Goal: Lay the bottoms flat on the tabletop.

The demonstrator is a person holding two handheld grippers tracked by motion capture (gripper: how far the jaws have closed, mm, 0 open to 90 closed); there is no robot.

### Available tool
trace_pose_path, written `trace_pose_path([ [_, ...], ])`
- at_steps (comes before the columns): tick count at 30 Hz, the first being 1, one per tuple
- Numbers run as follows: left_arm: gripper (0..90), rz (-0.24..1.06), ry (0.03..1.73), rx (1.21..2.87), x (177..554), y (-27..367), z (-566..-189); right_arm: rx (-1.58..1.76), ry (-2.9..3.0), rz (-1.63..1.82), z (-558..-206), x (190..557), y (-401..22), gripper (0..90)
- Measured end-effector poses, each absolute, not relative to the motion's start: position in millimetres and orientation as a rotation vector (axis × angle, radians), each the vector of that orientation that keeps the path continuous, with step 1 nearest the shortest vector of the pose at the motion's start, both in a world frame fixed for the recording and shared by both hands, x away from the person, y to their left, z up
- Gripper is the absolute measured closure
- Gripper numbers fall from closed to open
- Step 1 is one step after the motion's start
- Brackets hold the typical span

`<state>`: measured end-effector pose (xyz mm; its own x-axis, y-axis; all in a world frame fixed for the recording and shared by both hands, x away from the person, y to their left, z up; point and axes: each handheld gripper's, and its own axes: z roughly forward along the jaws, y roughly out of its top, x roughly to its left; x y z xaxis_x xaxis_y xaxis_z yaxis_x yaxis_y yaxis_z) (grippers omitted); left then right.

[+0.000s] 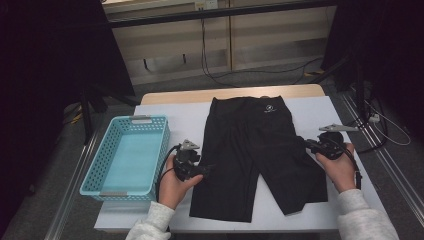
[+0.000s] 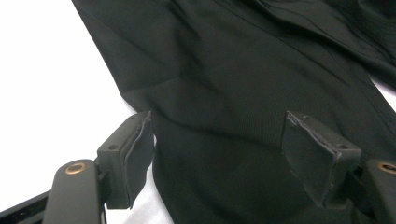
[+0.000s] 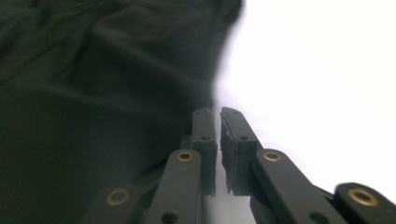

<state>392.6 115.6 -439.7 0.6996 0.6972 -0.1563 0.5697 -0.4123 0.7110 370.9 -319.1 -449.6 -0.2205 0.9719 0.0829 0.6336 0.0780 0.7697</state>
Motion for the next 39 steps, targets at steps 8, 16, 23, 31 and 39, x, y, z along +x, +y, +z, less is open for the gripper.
trace_pose_path([
  [8, 25.9, 0.215, 0.96, 2.128, 391.6, 114.5, -438.6, 1.556, 1.947, 1.03, -448.3, 346.7, -310.5, 68.3],
  [16, 25.9, 0.214, 0.948, 2.139, 389.9, 112.7, -437.9, 1.532, 2.022, 0.947, -461.4, 344.7, -294.4, 77.3],
  [23, 25.9, 0.211, 0.935, 2.137, 388.7, 108.3, -438.5, 1.53, 2.005, 1.016, -451.9, 350.6, -308.0, 90.0],
  [31, 25.9, 0.195, 0.89, 2.155, 386.1, 96.3, -437.5, 1.647, 1.838, 0.972, -460.6, 360.3, -347.8, 72.2],
  [39, 25.3, 0.178, 0.856, 2.16, 385.7, 88.2, -434.8, 1.567, 1.884, 0.943, -453.8, 344.7, -340.8, 62.7],
])
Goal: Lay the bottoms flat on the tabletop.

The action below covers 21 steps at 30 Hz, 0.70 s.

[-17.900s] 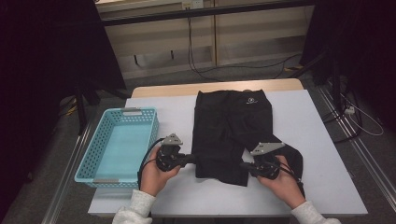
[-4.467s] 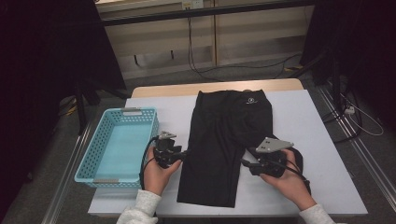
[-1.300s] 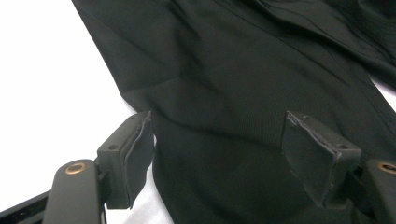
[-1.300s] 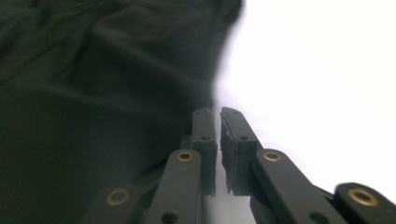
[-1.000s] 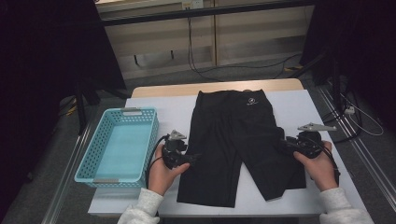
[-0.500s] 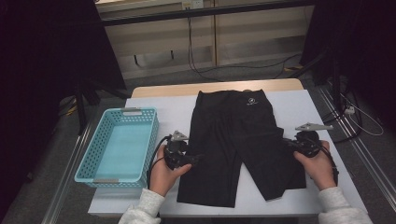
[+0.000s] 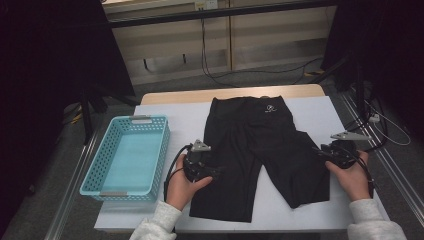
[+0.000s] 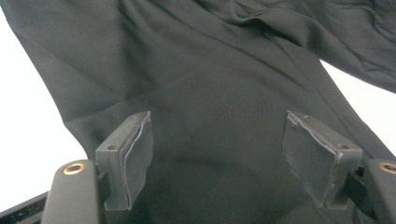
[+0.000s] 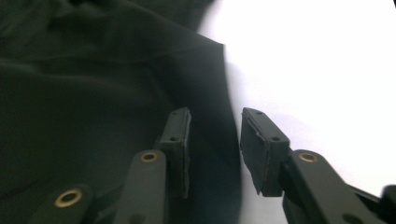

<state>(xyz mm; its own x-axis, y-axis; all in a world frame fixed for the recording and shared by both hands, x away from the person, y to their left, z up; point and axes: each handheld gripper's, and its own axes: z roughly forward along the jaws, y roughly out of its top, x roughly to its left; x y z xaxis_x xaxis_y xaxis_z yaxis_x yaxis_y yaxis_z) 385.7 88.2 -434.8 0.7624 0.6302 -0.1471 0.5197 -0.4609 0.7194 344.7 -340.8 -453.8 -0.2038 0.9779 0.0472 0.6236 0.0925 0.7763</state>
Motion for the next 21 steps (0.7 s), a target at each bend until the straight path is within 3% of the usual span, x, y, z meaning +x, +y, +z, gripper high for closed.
trace_pose_path([
  [11, 24.8, 0.171, 0.821, 2.16, 383.9, 80.8, -432.1, 1.502, 2.012, 0.993, -453.5, 294.3, -319.6, 61.4],
  [21, 24.5, 0.166, 0.809, 2.168, 384.4, 76.4, -431.7, 1.528, 2.021, 0.922, -453.1, 254.0, -331.9, 59.3],
])
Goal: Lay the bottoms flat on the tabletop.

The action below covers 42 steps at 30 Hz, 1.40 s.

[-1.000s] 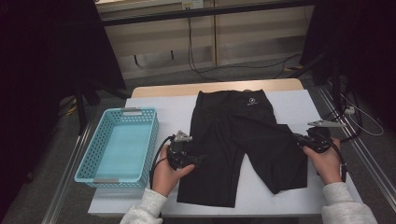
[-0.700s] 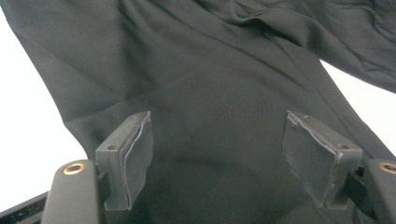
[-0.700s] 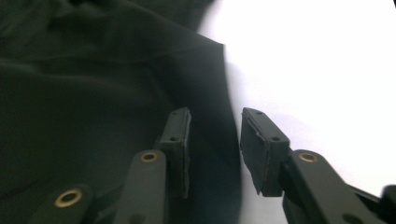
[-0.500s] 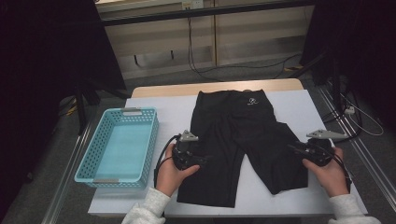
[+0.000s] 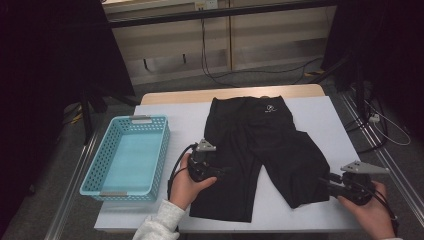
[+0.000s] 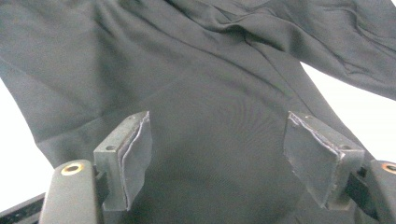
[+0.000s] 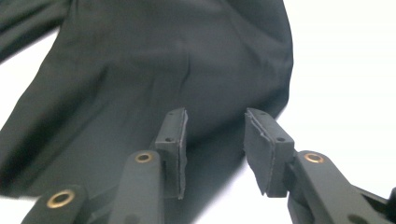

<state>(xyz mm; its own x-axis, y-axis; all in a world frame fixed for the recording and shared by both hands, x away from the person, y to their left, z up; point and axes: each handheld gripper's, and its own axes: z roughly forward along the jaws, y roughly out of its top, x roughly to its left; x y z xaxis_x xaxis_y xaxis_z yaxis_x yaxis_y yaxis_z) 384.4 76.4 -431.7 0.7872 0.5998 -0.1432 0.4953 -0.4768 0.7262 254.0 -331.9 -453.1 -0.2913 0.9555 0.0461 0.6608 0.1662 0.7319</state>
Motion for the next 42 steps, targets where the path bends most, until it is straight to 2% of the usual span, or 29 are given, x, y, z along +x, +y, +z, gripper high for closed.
trace_pose_path([
  [3, 24.5, 0.168, 0.809, 2.162, 385.0, 75.9, -430.7, 1.512, 2.076, 0.886, -459.1, 249.5, -328.0, 65.3],
  [4, 24.5, 0.168, 0.807, 2.165, 385.3, 76.0, -430.4, 1.485, 2.074, 0.881, -460.8, 249.1, -325.9, 70.7],
  [6, 24.5, 0.167, 0.807, 2.161, 385.3, 75.6, -430.7, 1.473, 2.096, 0.901, -460.6, 250.1, -323.4, 87.8],
  [7, 24.5, 0.162, 0.805, 2.168, 385.5, 75.8, -430.6, 1.475, 2.105, 0.911, -459.9, 250.2, -323.1, 90.0],
  [13, 24.5, 0.169, 0.811, 2.155, 386.2, 77.1, -429.9, 1.502, 2.027, 0.977, -443.4, 241.8, -340.8, 90.0],
  [17, 24.5, 0.163, 0.812, 2.164, 386.4, 76.7, -430.7, 1.53, 2.032, 0.93, -448.6, 233.9, -349.3, 89.9],
  [19, 24.5, 0.167, 0.809, 2.164, 386.3, 76.9, -430.1, 1.552, 2.026, 0.906, -452.3, 232.2, -351.8, 88.4],
  [22, 24.5, 0.167, 0.813, 2.155, 386.5, 77.1, -429.7, 1.535, 1.998, 0.889, -448.6, 231.8, -352.9, 80.7],
  [24, 24.5, 0.165, 0.811, 2.164, 387.0, 77.8, -429.9, 1.519, 1.985, 0.9, -445.2, 231.2, -351.6, 78.8],
  [27, 24.5, 0.166, 0.812, 2.168, 387.3, 78.1, -430.1, 1.488, 2.045, 0.923, -445.7, 231.8, -346.1, 80.8],
  [30, 24.5, 0.167, 0.813, 2.158, 386.8, 77.2, -430.2, 1.479, 2.101, 0.939, -453.9, 236.0, -335.0, 76.6],
  [34, 24.5, 0.167, 0.809, 2.169, 386.9, 76.4, -430.7, 1.424, 2.148, 0.932, -459.6, 243.2, -320.6, 75.6],
  [36, 24.5, 0.168, 0.81, 2.17, 386.7, 75.6, -431.9, 1.418, 2.149, 0.953, -459.3, 247.0, -317.0, 71.0],
  [42, 24.4, 0.163, 0.813, 2.179, 387.6, 75.0, -433.8, 1.406, 2.147, 1.0, -463.3, 251.7, -313.0, 66.8],
])
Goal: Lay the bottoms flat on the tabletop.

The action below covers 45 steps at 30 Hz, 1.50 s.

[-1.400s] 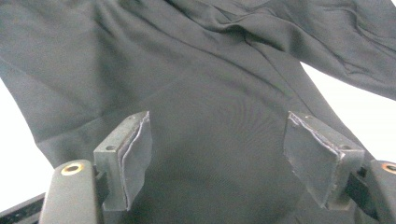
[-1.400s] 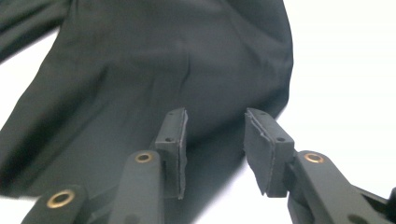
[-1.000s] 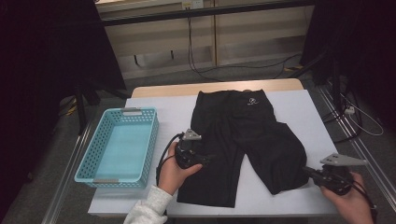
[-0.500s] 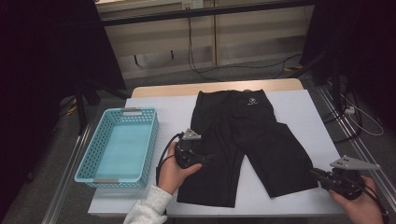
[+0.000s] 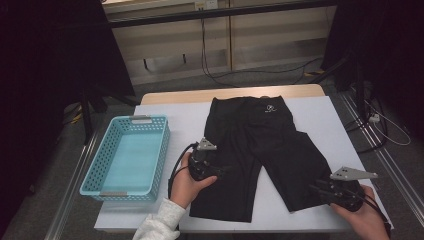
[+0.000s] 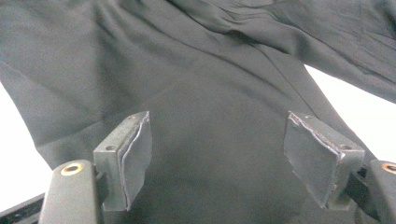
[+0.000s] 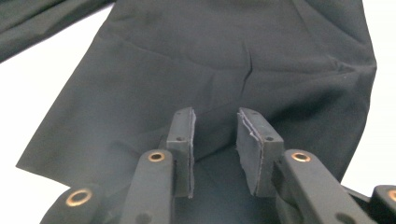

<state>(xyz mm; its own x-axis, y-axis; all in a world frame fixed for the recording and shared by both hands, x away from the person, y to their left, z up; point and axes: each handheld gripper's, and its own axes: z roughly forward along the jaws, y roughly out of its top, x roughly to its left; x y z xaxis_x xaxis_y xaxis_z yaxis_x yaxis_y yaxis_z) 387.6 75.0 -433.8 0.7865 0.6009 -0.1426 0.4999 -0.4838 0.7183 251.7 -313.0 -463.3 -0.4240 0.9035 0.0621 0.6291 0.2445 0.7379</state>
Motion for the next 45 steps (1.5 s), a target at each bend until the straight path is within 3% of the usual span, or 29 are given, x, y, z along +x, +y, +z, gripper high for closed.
trace_pose_path([
  [7, 24.3, 0.167, 0.811, 2.186, 387.9, 75.4, -434.4, 1.373, 2.145, 0.958, -464.2, 250.2, -312.4, 62.7],
  [9, 24.3, 0.167, 0.81, 2.186, 388.0, 75.6, -434.1, 1.38, 2.14, 0.96, -464.7, 249.3, -312.2, 67.6],
  [13, 24.4, 0.167, 0.812, 2.182, 387.3, 74.9, -434.2, 1.415, 2.091, 1.004, -467.8, 251.0, -313.1, 86.5],
  [21, 24.4, 0.169, 0.814, 2.179, 387.6, 75.4, -433.6, 1.44, 2.077, 1.033, -459.8, 252.3, -316.7, 89.4],
  [29, 24.4, 0.172, 0.812, 2.174, 387.4, 75.7, -431.6, 1.545, 2.01, 1.019, -447.7, 232.6, -341.7, 88.7],
  [45, 24.3, 0.169, 0.816, 2.175, 388.7, 76.7, -432.0, 1.504, 2.025, 0.896, -455.6, 235.3, -342.2, 66.7],
])
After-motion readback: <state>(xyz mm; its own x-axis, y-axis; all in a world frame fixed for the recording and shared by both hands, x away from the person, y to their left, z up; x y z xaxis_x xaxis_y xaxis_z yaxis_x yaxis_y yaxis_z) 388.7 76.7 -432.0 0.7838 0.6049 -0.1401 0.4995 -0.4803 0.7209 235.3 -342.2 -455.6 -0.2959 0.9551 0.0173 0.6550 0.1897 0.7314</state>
